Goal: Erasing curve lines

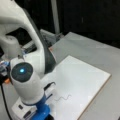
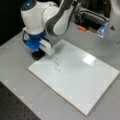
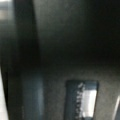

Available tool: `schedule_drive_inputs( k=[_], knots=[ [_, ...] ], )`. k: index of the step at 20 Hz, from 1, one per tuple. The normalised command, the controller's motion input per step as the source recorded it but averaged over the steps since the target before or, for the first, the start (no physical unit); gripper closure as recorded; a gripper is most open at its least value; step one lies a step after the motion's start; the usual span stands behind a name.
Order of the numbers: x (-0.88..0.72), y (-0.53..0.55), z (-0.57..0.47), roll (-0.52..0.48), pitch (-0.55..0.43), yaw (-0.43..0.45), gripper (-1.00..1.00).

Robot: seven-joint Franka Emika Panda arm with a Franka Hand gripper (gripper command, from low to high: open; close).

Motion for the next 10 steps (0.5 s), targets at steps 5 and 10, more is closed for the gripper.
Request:
schedule_drive_inputs(
  k=[5,10],
  knots=[
    [-0.05,0.06,-0.09,0.044,-0.160,-0.098,1.00],
    [-0.06,0.05,-0.01,-0.032,-0.112,-0.135,1.00]
  ],
)
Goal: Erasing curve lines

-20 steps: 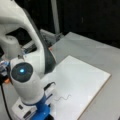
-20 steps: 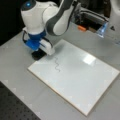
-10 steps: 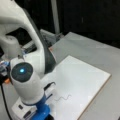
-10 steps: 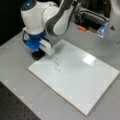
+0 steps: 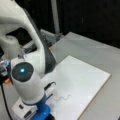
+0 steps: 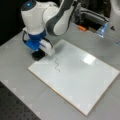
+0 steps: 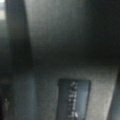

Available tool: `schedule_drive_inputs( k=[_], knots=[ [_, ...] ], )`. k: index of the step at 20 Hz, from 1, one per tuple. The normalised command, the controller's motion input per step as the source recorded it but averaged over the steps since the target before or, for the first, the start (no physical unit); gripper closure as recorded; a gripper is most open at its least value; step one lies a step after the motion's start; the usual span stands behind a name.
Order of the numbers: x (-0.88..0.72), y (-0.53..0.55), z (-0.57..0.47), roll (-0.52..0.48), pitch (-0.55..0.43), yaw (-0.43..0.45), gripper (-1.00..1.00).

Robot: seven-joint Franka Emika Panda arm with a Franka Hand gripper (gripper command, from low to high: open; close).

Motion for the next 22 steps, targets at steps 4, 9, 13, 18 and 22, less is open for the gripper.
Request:
schedule_drive_inputs(
  k=[4,9,13,18,22],
  knots=[
    [-0.10,0.06,0.25,-0.209,-0.009,-0.184,1.00],
    [-0.16,0.12,0.41,-0.250,0.068,-0.097,1.00],
    [-0.16,0.15,0.19,-0.172,0.074,-0.033,1.00],
    [-0.14,0.14,0.09,-0.093,0.068,-0.014,1.00],
    [-0.16,0.17,0.14,0.032,0.072,-0.071,1.00]
  ],
)
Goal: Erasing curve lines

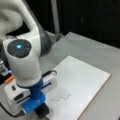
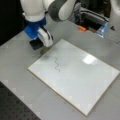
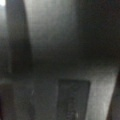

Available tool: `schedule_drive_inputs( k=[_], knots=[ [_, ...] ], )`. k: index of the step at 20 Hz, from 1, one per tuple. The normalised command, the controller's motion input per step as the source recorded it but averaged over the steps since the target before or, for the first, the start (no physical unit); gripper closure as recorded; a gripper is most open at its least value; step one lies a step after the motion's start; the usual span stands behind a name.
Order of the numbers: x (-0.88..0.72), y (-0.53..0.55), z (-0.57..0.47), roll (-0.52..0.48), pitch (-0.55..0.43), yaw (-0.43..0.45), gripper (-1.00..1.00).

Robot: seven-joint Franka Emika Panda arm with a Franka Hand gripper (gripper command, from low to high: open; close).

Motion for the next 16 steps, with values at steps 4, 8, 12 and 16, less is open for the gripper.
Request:
schedule_drive_inputs(
  k=[4,8,12,16],
  knots=[
    [-0.15,0.22,0.14,0.062,0.034,-0.154,1.00],
    [-0.13,0.28,0.04,0.005,-0.036,-0.234,1.00],
    [-0.12,0.30,-0.03,0.027,-0.091,-0.244,1.00],
    [-0.16,0.25,-0.10,-0.018,-0.156,-0.246,1.00]
  ],
)
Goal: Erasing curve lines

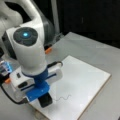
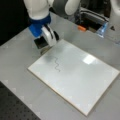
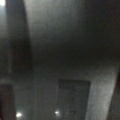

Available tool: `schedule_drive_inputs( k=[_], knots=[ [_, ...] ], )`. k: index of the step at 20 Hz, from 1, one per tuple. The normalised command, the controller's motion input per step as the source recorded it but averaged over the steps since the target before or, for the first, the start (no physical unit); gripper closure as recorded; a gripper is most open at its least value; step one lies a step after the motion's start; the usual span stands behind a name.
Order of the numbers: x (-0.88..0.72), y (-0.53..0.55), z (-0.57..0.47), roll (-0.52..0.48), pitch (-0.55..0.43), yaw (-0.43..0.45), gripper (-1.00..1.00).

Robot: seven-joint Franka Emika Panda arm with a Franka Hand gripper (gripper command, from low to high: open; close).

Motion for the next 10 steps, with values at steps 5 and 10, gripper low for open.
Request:
schedule_drive_inputs(
  k=[5,10],
  knots=[
    [-0.22,0.20,-0.15,0.064,-0.143,-0.288,1.00],
    [-0.23,0.13,-0.16,0.093,-0.252,-0.245,1.00]
  ],
)
